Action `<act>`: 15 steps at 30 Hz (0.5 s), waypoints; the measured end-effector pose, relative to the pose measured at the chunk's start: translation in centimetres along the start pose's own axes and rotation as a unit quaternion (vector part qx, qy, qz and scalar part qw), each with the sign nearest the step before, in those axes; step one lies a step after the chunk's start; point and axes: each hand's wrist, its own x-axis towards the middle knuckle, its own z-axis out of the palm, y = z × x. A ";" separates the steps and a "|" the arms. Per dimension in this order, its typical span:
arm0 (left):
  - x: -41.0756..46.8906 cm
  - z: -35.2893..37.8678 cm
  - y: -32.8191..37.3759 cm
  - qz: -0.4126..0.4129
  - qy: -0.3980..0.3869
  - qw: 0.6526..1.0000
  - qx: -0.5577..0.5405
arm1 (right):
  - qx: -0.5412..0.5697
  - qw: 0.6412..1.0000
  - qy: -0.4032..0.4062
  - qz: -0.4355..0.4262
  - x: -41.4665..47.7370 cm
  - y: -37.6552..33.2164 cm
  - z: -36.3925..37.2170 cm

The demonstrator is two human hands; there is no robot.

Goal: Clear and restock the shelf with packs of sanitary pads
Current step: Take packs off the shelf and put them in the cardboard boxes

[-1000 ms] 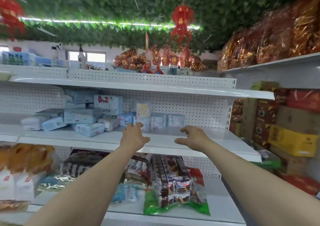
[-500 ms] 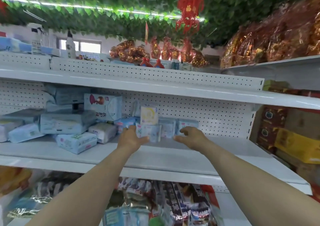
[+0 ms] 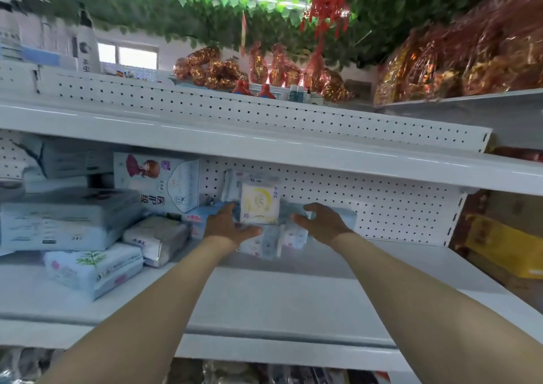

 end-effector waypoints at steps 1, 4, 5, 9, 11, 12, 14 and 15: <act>0.4 0.0 -0.2 0.003 -0.008 1.000 0.002 | 0.011 1.000 -0.004 -0.005 0.6 0.3 0.1; 1.3 0.1 -1.2 0.011 -0.044 0.999 0.008 | 0.027 0.999 -0.019 -0.002 1.7 1.0 0.7; 1.6 0.1 -1.5 0.022 -0.051 0.998 0.011 | 0.020 1.000 -0.023 -0.004 2.1 1.4 1.0; 2.2 0.3 -2.1 0.041 -0.050 0.998 0.016 | 0.004 0.999 -0.033 -0.010 2.8 2.1 1.7; 2.4 0.2 -2.2 0.046 -0.046 0.998 0.011 | 0.004 1.000 -0.025 -0.011 3.4 2.3 1.9; 2.4 0.1 -2.2 0.048 -0.045 0.998 0.005 | -0.010 1.000 -0.023 -0.011 3.6 2.4 1.9; 2.7 0.1 -2.3 0.052 -0.049 0.997 -0.011 | -0.052 0.998 -0.025 -0.013 4.0 2.3 1.9; 2.6 0.1 -2.2 0.054 -0.053 0.997 -0.017 | -0.075 0.997 -0.019 -0.017 4.2 2.2 1.9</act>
